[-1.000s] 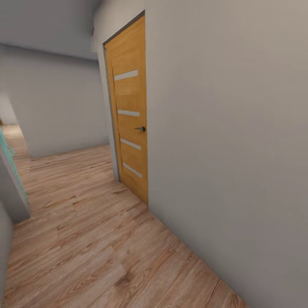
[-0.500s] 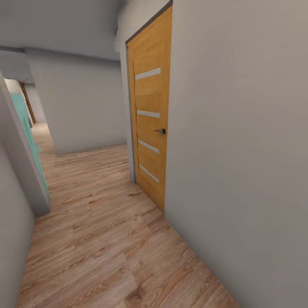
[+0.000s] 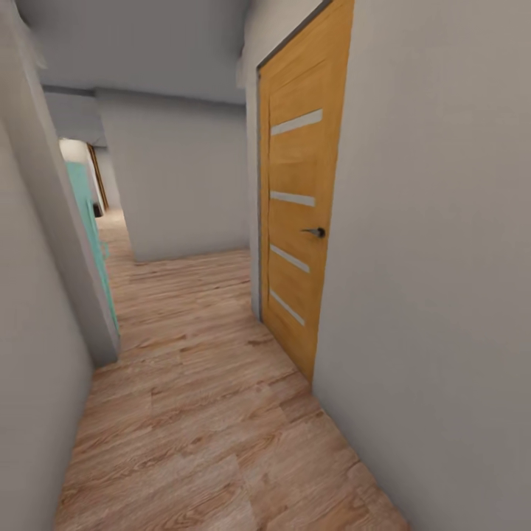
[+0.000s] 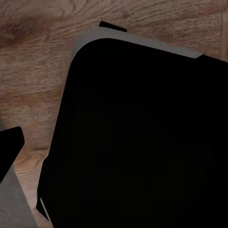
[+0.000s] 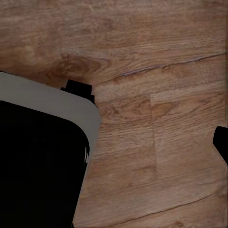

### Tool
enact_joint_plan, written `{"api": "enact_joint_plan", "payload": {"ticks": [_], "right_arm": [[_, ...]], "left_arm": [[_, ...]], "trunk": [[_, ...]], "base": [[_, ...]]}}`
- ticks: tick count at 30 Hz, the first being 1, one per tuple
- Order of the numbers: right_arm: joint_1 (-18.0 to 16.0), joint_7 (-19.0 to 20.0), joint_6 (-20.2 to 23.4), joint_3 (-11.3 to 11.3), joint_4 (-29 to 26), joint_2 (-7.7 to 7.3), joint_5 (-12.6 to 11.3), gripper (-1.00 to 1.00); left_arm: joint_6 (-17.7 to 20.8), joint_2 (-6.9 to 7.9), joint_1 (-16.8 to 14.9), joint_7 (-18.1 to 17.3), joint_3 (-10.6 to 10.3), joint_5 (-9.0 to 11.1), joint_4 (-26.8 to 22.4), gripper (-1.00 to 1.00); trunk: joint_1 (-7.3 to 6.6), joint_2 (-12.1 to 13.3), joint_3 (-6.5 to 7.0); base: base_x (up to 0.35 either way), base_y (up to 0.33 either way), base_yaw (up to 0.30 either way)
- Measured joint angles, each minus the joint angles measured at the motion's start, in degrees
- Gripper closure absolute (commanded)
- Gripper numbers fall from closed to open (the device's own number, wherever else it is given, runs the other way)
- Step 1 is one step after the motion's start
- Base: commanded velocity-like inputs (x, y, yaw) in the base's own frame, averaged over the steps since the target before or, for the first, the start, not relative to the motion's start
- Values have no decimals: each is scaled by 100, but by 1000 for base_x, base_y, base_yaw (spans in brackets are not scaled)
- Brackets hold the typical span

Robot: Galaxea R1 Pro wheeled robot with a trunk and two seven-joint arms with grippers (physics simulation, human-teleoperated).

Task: Move the two storage containers from the living room to the garage. In the garage, place one container on the floor and stack the other container on top of it (either order is fine).

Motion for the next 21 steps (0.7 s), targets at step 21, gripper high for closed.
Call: {"api": "enact_joint_plan", "payload": {"ticks": [21], "right_arm": [[0, 0, 9, 0, 0, 1, 0, -100]], "left_arm": [[23, -3, 0, 26, 0, 9, 0, -100]], "trunk": [[0, 0, 0]], "base": [[321, 0, 270]]}}
